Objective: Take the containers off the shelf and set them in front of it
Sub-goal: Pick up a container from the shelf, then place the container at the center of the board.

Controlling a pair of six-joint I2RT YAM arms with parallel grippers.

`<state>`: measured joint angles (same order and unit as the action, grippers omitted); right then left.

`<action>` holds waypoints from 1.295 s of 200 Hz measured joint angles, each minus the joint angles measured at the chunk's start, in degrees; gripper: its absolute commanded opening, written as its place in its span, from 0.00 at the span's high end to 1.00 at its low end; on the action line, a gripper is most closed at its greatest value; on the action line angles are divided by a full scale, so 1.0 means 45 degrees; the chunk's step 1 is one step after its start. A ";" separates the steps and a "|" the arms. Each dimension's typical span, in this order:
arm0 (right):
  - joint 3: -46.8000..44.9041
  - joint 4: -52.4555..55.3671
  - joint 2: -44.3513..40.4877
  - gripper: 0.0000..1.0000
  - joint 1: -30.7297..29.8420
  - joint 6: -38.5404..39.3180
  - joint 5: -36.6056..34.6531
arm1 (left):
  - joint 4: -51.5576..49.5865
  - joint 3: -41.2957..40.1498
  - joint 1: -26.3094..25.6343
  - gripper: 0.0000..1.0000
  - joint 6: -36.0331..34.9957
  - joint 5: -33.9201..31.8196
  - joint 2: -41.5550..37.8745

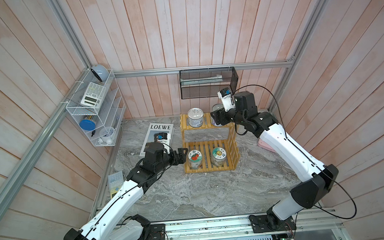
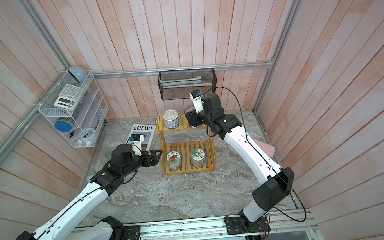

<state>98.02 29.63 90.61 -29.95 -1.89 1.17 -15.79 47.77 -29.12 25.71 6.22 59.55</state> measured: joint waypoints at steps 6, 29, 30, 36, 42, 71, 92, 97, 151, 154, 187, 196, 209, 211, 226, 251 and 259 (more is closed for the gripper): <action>0.0000 0.0000 0.0000 0.30 0.0000 0.0000 0.0005 | 0.0000 0.0000 0.0000 0.00 0.0000 0.0000 0.0000; 0.0000 0.0000 -0.0005 0.31 0.0000 -0.0005 0.0000 | -0.0005 -0.0015 0.0010 0.00 0.0000 0.0000 0.0000; 0.0000 0.0000 -0.0005 0.31 0.0000 -0.0005 0.0000 | 0.0000 -0.0015 0.0015 0.00 0.0000 0.0000 0.0000; 0.0000 0.0000 -0.0005 0.31 0.0000 -0.0005 0.0000 | 0.0000 -0.0024 0.0024 0.00 0.0000 0.0000 0.0000; 0.0000 0.0000 -0.0005 0.31 0.0000 -0.0005 -0.0005 | -0.0005 -0.0029 0.0024 0.00 0.0000 0.0000 -0.0005; -0.0005 0.0092 -0.0151 0.32 0.0000 -0.0063 -0.0010 | -0.0005 -0.0029 0.0058 0.00 0.0000 -0.0005 -0.0024; -0.0112 0.0136 -0.0656 0.33 0.0000 -0.0165 -0.0010 | -0.0005 -0.0029 0.0058 0.00 0.0000 -0.0010 -0.0024; -0.0175 0.0151 -0.0835 0.34 0.0000 -0.0199 -0.0010 | -0.0005 -0.0029 0.0058 0.00 -0.0005 -0.0010 -0.0024; -0.1389 0.0209 -0.3410 0.35 -0.0010 -0.0495 -0.0005 | 0.0000 -0.0029 0.0073 0.00 -0.0005 -0.0053 0.0053; -0.1559 0.0233 -0.3599 0.35 -0.0024 -0.0539 0.0000 | 0.0005 -0.0029 0.0078 0.00 -0.0005 -0.0058 0.0058; -0.3633 0.0457 -0.5620 0.36 -0.0321 -0.0971 -0.0019 | 0.0005 -0.0029 0.0078 0.00 -0.0005 -0.0141 0.0199; -0.4235 0.0534 -0.6183 0.36 -0.0471 -0.1098 -0.0068 | 0.0010 -0.0029 0.0083 0.00 -0.0005 -0.0141 0.0238; -0.5105 0.0636 -0.6985 0.36 -0.0753 -0.1268 -0.0228 | 0.0015 -0.0029 0.0083 0.00 -0.0005 -0.0136 0.0291; -0.5241 0.0646 -0.7116 0.36 -0.0801 -0.1307 -0.0257 | 0.0015 -0.0029 0.0083 0.00 -0.0005 -0.0136 0.0301; -0.6241 0.0704 -0.7966 0.36 -0.1171 -0.1525 -0.0452 | 0.0044 -0.0029 0.0083 0.00 0.0000 -0.0126 0.0340; -0.8038 0.0656 -0.9141 0.36 -0.1855 -0.1953 -0.0831 | 0.0049 -0.0029 0.0083 0.00 0.0015 -0.0097 0.0398; -0.8597 0.0636 -0.9398 0.36 -0.2093 -0.2093 -0.0981 | 0.0053 -0.0029 0.0083 0.00 0.0044 -0.0092 0.0408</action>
<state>59.33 32.49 48.31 -39.38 -11.31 -3.25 -15.55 47.64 -28.75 25.91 5.80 61.39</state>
